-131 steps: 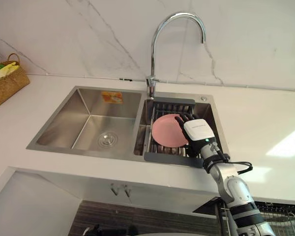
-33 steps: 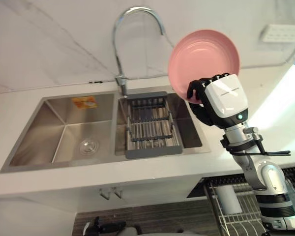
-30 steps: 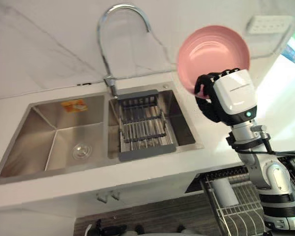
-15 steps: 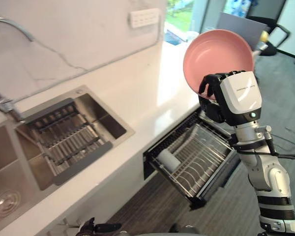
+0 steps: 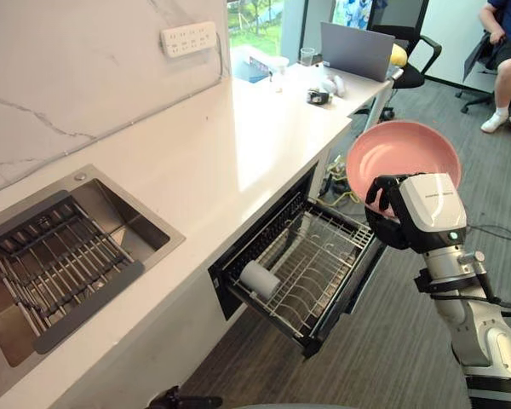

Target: Walk over to the sink, pick up the cup, carry it to the dishwasher, place the cup inside the dishwasher, then close the dishwasher door

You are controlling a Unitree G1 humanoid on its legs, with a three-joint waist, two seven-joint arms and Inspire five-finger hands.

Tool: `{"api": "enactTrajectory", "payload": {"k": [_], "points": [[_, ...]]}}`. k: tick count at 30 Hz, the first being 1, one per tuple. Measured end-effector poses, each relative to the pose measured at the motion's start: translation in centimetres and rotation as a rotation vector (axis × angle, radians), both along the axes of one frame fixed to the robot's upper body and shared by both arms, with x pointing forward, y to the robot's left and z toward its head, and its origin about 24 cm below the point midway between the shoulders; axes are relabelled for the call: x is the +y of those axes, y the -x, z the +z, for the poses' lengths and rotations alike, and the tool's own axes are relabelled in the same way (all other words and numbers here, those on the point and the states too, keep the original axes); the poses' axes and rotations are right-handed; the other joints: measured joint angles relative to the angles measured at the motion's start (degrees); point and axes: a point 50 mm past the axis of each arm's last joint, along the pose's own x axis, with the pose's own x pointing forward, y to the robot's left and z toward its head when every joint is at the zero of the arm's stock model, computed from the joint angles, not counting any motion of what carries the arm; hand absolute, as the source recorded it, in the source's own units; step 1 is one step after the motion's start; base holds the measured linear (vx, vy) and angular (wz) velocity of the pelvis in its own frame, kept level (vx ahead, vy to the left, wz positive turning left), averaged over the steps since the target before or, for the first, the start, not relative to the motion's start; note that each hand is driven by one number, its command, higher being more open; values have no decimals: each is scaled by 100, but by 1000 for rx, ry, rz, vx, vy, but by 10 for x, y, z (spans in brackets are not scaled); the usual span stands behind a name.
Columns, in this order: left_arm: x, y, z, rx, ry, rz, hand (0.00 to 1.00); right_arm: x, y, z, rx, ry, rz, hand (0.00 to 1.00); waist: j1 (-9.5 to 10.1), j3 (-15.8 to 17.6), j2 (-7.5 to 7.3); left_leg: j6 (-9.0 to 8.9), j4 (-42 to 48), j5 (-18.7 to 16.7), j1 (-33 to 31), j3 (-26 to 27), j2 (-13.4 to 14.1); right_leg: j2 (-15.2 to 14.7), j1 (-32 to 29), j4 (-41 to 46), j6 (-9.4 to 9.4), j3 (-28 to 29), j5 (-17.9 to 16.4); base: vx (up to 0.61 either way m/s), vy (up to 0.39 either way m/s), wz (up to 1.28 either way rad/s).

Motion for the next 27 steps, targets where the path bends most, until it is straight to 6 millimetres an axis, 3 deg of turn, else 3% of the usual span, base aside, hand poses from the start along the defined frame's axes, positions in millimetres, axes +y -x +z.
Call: {"api": "enactTrajectory", "payload": {"k": [7, 11, 20, 27], "points": [[-2, -3, -1, 0, -4, -13, 100, 6, -4, -27, 119, -62, 4, 0, 8, 7, -2, 162, -135, 109, -359, -182, -205, -189, -300, 39, 71, -155, 75, -47, 41, 14], [-3, -20, 1, -33, -23, -3, 100, 4, -17, -44, 196, -105, -51, 0, 62, 327, 45, 312, -113, 224, -812, -384, -301, -343, -725, 264, 71, -304, 102, -65, 27, 24], [-14, -70, 14, -178, -20, -25, 100, 7, -60, -34, 107, -207, -151, 0, 195, 1172, 93, 528, -17, 382, -1510, -687, -489, -653, -1351, 661, 68, -469, 105, -64, 31, 18], [-19, -94, 23, -257, -10, -28, 100, 18, -83, -38, 159, -258, -156, 0, 293, 1563, 117, 568, 66, 405, -1771, -846, -569, -770, -1532, 787, 68, -489, 105, -11, 36, 14]]}}
